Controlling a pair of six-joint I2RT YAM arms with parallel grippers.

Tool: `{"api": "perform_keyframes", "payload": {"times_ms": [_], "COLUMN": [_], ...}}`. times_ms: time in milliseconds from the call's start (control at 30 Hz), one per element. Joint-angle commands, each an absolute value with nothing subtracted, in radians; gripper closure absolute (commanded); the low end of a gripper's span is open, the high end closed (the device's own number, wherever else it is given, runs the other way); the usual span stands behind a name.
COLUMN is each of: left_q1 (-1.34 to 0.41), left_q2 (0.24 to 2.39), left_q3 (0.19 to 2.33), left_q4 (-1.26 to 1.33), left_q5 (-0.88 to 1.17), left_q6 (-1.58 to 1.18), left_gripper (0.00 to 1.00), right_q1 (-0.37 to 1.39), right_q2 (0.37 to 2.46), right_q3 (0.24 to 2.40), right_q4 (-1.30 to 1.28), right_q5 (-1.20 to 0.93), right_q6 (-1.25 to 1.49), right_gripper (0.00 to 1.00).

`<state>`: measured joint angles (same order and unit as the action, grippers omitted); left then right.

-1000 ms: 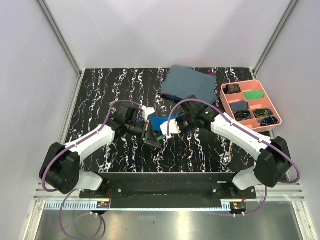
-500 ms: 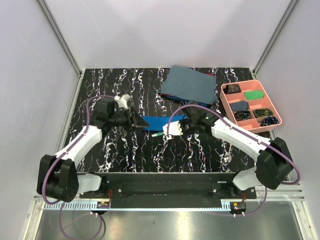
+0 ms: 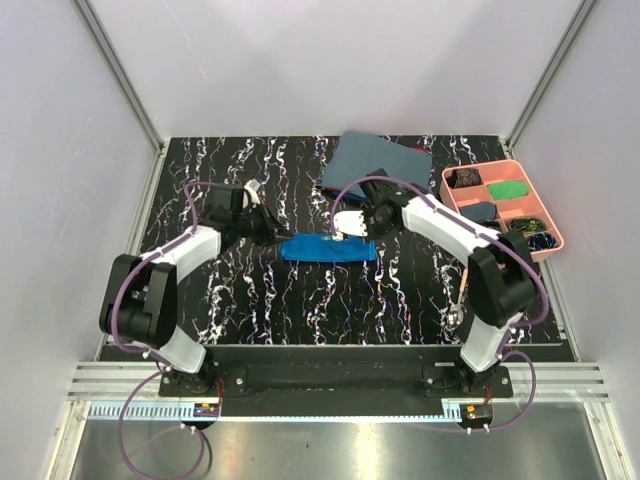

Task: Fold the napkin into a case and place the utensils inside
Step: Insert the knife into the folded napkin.

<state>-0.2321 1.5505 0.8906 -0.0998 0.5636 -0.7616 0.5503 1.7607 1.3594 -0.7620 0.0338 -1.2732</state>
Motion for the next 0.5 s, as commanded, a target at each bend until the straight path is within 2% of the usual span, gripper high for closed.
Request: {"api": "perform_keyframes", "payload": {"times_ms": [0,133,467], "left_q1": [-0.238,-0.239,-0.245], "left_q2": [1.612,1.675,1.772], "left_q3": [0.982,1.023,1.094], "left_q4": [-0.067,-0.119,-0.173], "left_q5": [0.483,0.413,0.354], "left_q6": [-0.746,-0.707,-0.692], "left_gripper": [1.0,1.0,1.0], "right_q1": [0.548,0.548,0.566], "right_q2": [1.836,1.885,1.945], "right_q3": [1.492,1.568,1.588], "right_q4": [-0.868,-0.931,-0.965], "right_q5": [0.092,0.132,0.158], "right_q6": [-1.285,-1.272,-1.223], "right_gripper": [1.0,1.0,1.0]}}
